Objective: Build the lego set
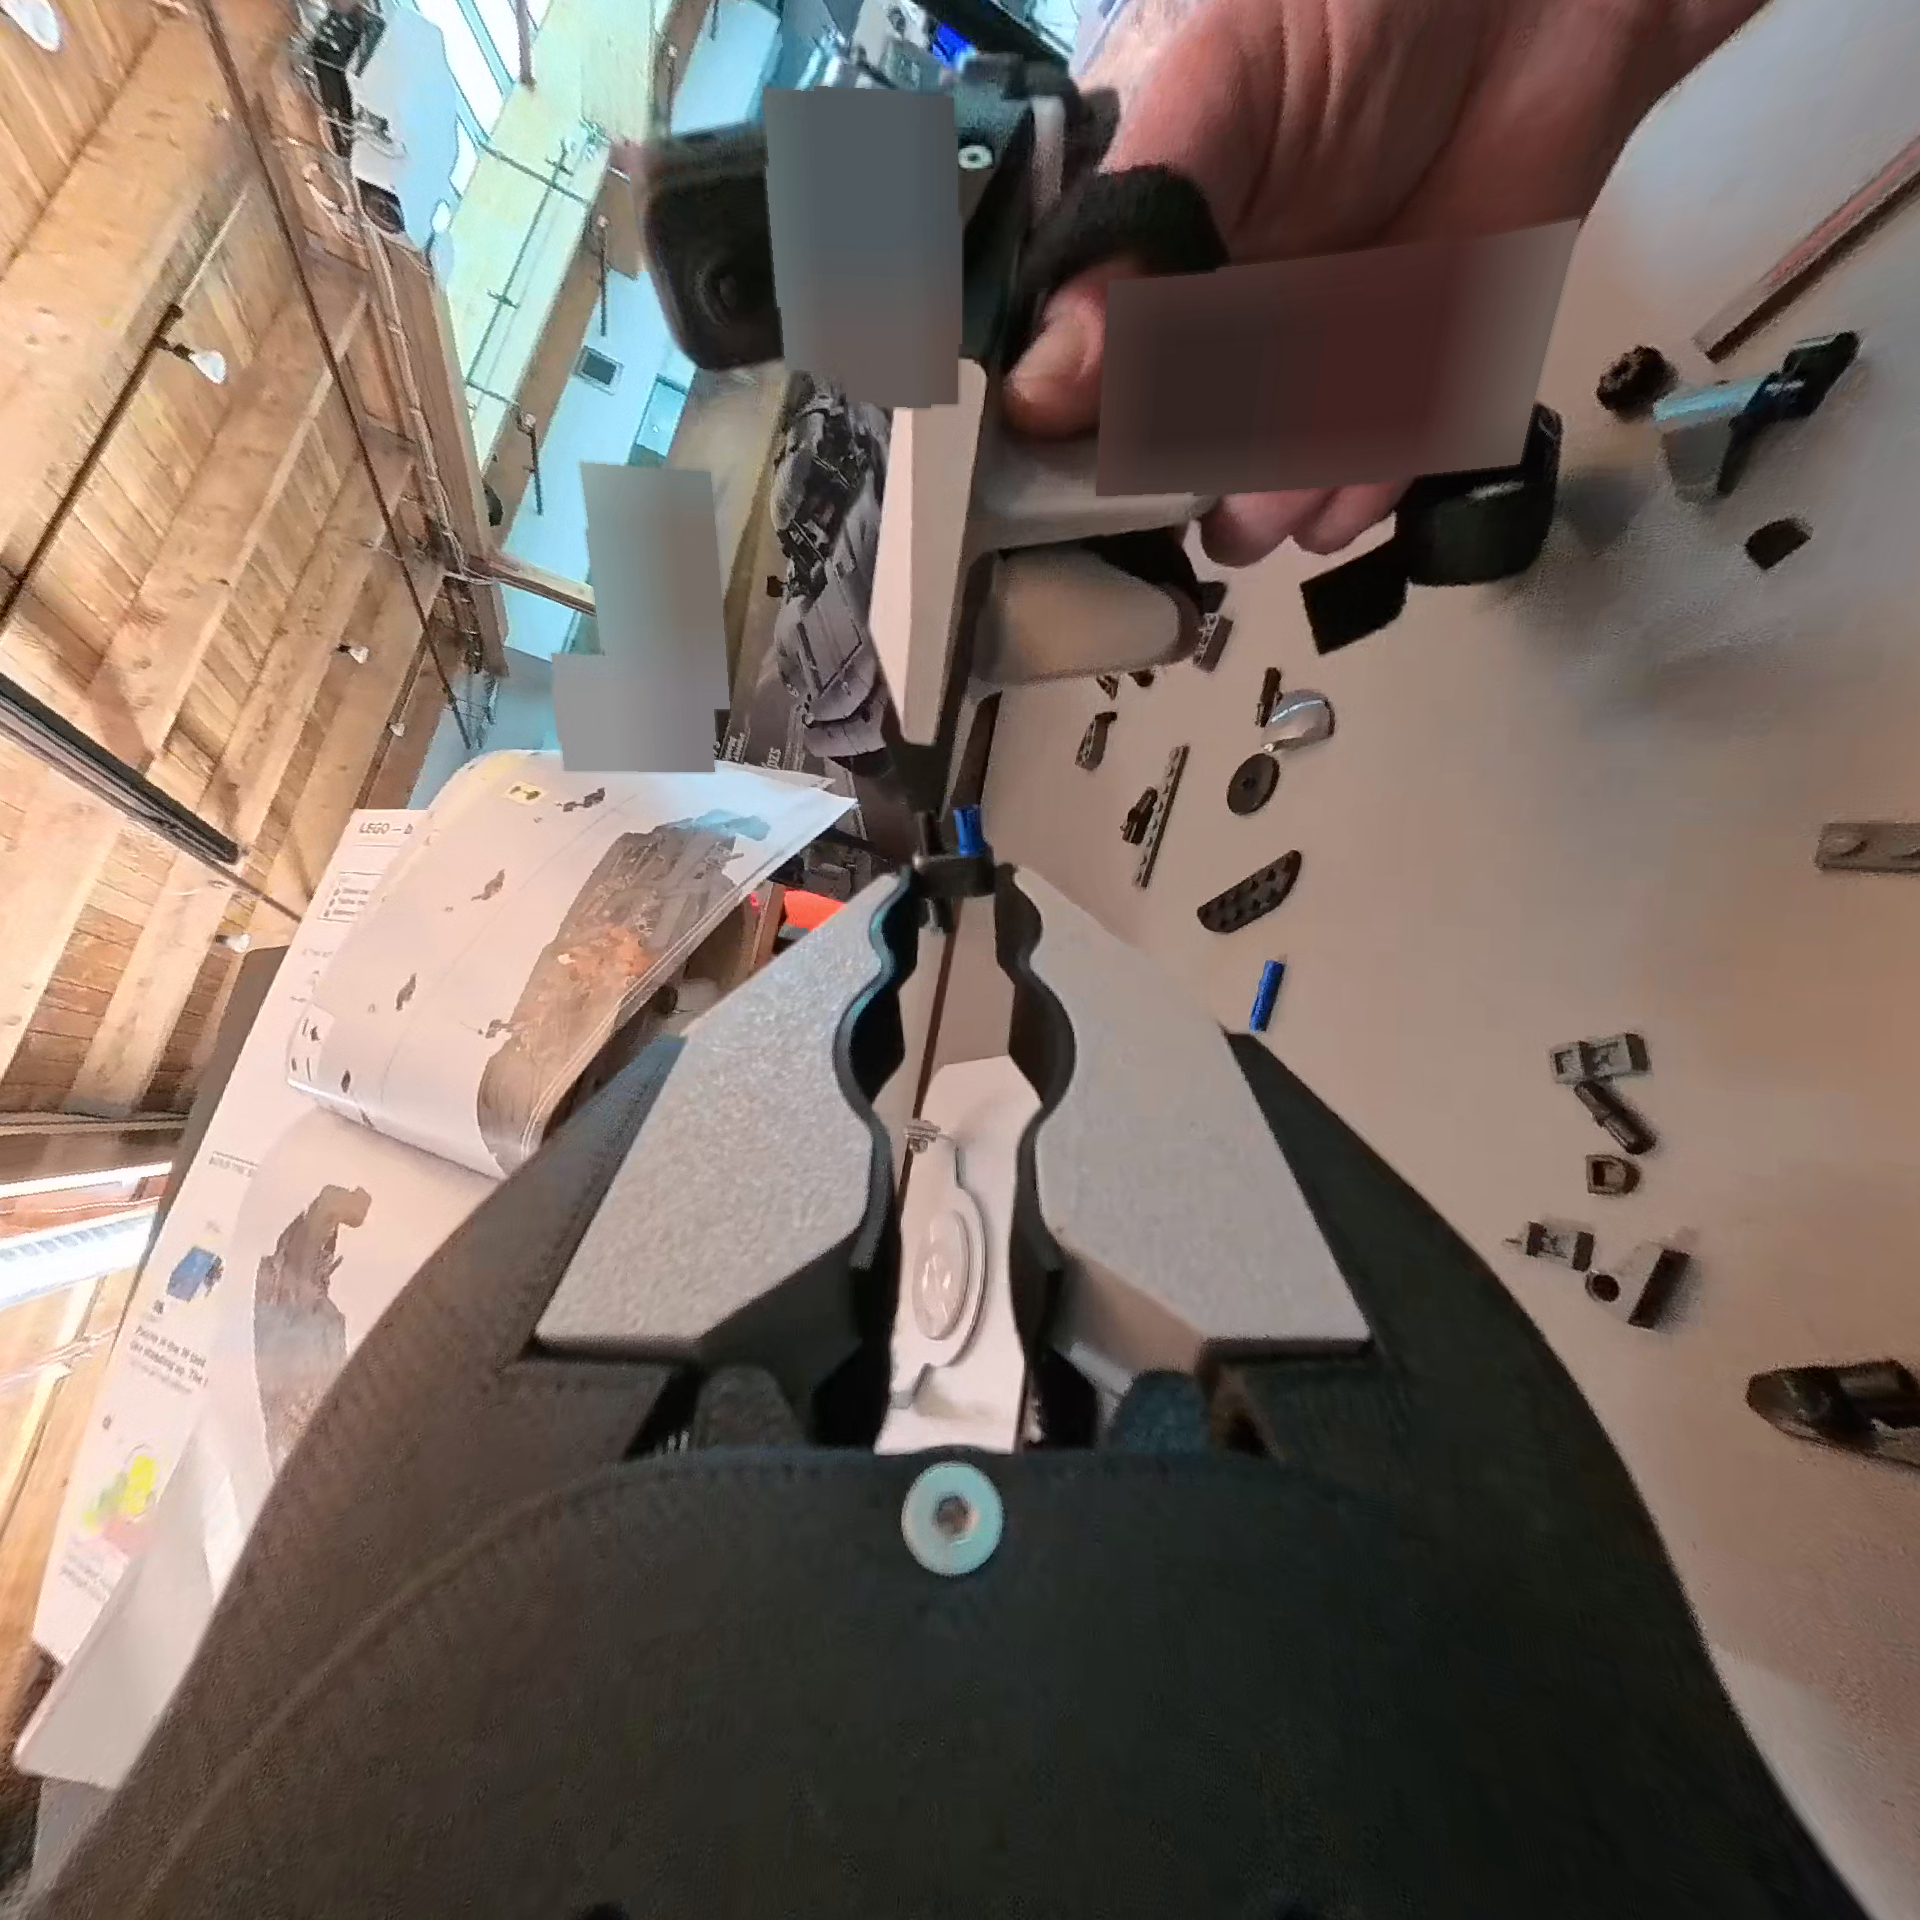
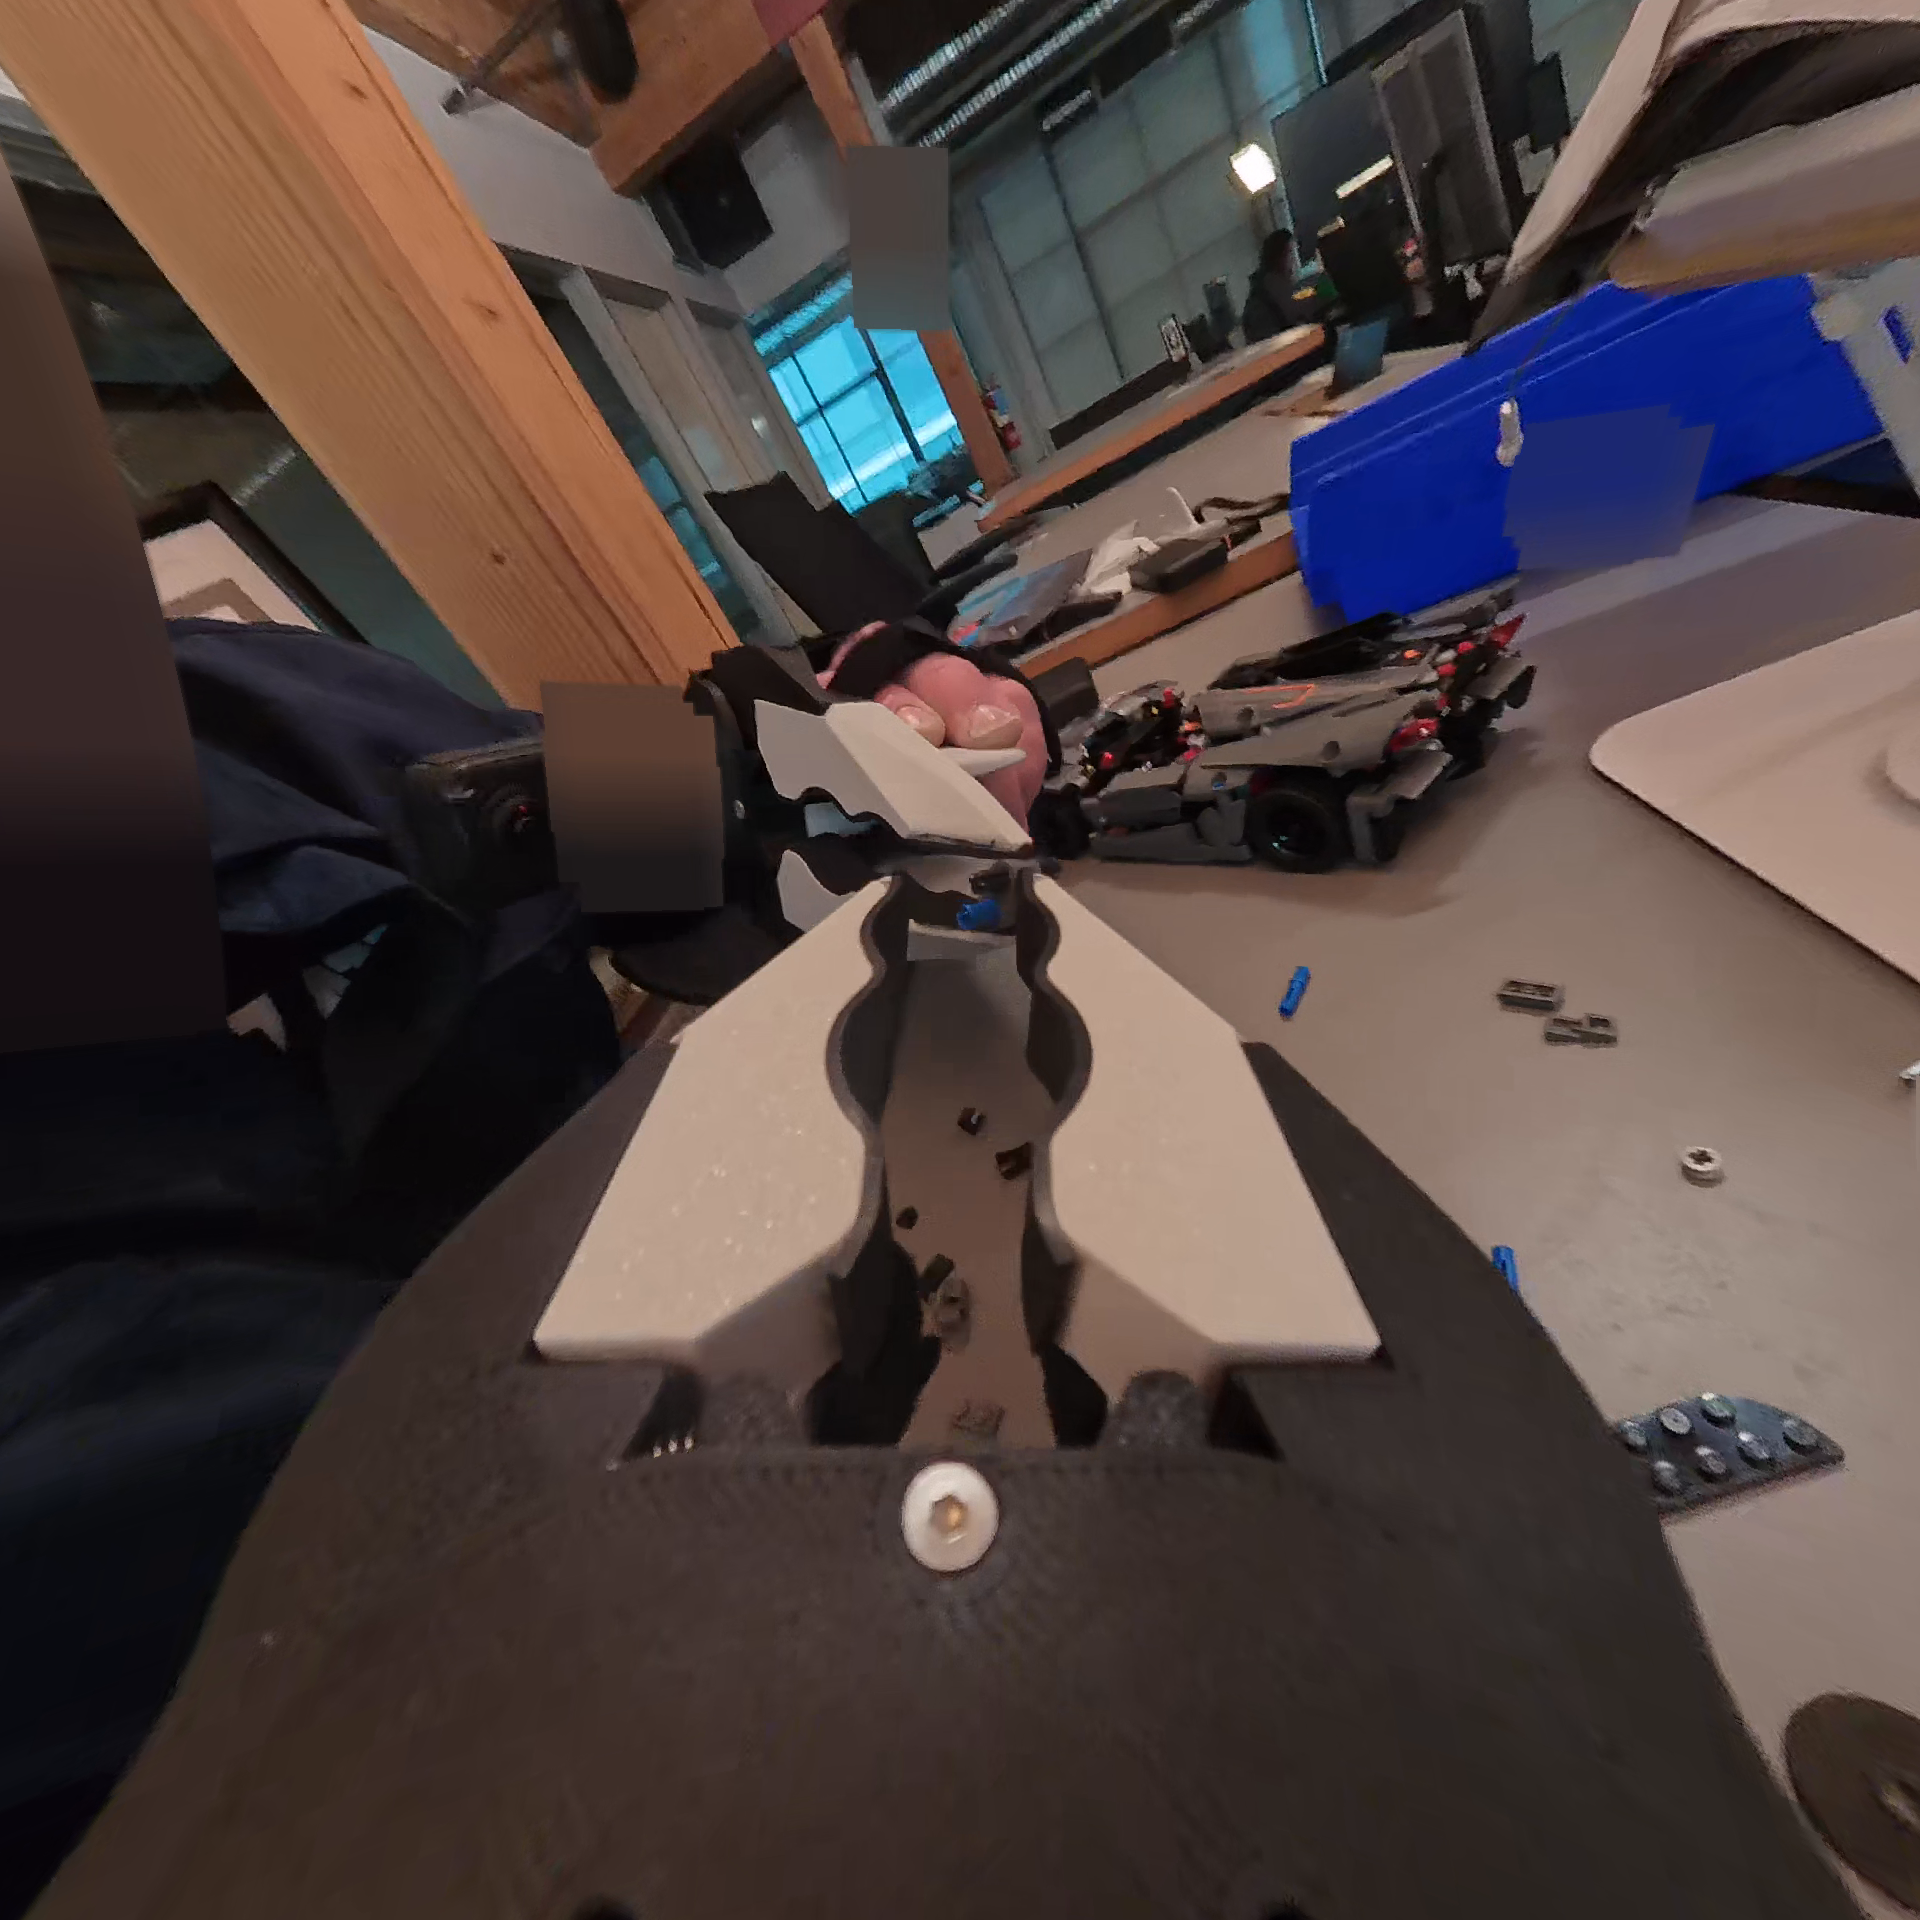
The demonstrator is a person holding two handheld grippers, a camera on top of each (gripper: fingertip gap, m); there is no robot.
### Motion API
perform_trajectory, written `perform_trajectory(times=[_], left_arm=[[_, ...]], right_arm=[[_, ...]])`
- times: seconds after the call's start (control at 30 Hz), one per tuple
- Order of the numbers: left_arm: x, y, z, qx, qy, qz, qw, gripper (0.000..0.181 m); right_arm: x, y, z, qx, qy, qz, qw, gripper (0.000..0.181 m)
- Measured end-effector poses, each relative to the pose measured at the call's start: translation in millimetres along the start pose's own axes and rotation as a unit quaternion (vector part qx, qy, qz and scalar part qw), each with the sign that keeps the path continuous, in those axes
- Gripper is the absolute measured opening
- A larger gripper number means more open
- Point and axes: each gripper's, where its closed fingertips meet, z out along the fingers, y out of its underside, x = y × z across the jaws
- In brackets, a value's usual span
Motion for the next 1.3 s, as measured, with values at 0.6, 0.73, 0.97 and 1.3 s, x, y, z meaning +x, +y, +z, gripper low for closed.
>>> perform_trajectory(times=[0.6,0.73,0.97,1.3], left_arm=[[15,9,11,-0.017,0.011,0.001,1.000,0.012],[7,14,11,-0.022,-0.004,-0.025,0.999,0.014],[4,19,13,-0.026,-0.007,-0.045,0.999,0.006],[8,19,14,-0.015,0.009,-0.066,0.998,0.002]], right_arm=[[25,17,10,-0.045,0.087,-0.030,0.995,0.006],[27,11,7,-0.026,0.092,-0.026,0.995,0.006],[28,10,7,-0.012,0.083,-0.005,0.996,0.006],[28,12,8,-0.014,0.077,0.009,0.997,0.006]])
